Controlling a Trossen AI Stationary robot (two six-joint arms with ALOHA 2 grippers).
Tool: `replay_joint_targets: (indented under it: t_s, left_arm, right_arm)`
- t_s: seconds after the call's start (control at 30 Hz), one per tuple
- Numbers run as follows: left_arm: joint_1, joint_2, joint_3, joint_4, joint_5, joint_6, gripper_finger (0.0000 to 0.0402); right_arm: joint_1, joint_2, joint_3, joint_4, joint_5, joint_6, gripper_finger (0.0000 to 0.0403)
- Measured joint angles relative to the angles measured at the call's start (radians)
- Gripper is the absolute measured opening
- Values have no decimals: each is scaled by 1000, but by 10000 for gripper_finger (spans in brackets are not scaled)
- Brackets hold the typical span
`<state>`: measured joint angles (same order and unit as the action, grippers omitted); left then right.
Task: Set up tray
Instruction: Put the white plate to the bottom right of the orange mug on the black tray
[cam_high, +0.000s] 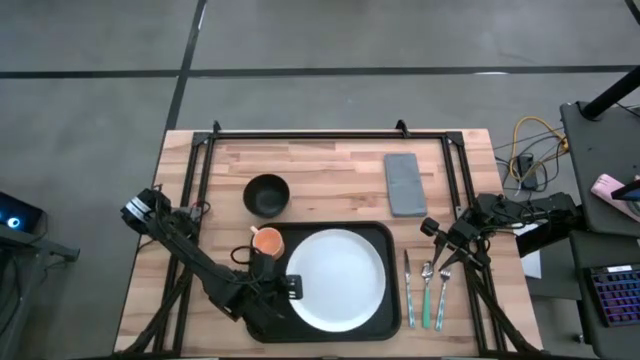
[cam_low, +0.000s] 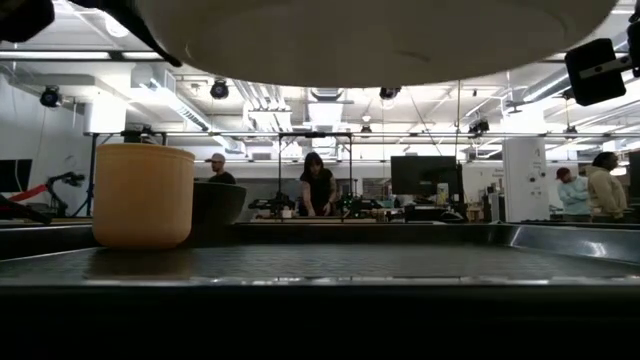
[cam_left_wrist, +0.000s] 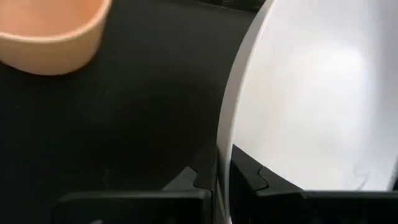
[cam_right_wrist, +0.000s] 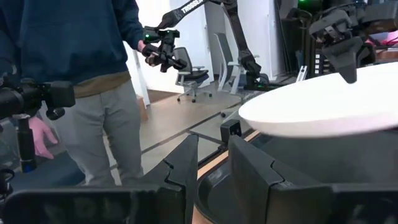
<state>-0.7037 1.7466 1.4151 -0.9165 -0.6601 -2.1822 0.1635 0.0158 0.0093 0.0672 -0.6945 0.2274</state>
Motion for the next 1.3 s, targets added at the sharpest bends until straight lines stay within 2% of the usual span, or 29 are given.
replay_joint_targets:
  t_s: [0.27, 0.9, 1.3]
  left_arm:
    - [-33, 0, -19, 34, -74, 27, 0]
    - [-104, 0, -150, 49, -74, 3, 0]
    - [-142, 0, -209, 89, -72, 2, 0]
  right_arm:
    - [0, 0, 0, 0, 0, 0, 73]
    - [0, 0, 0, 0, 0, 0, 82]
    - [0, 0, 0, 0, 0, 0, 68]
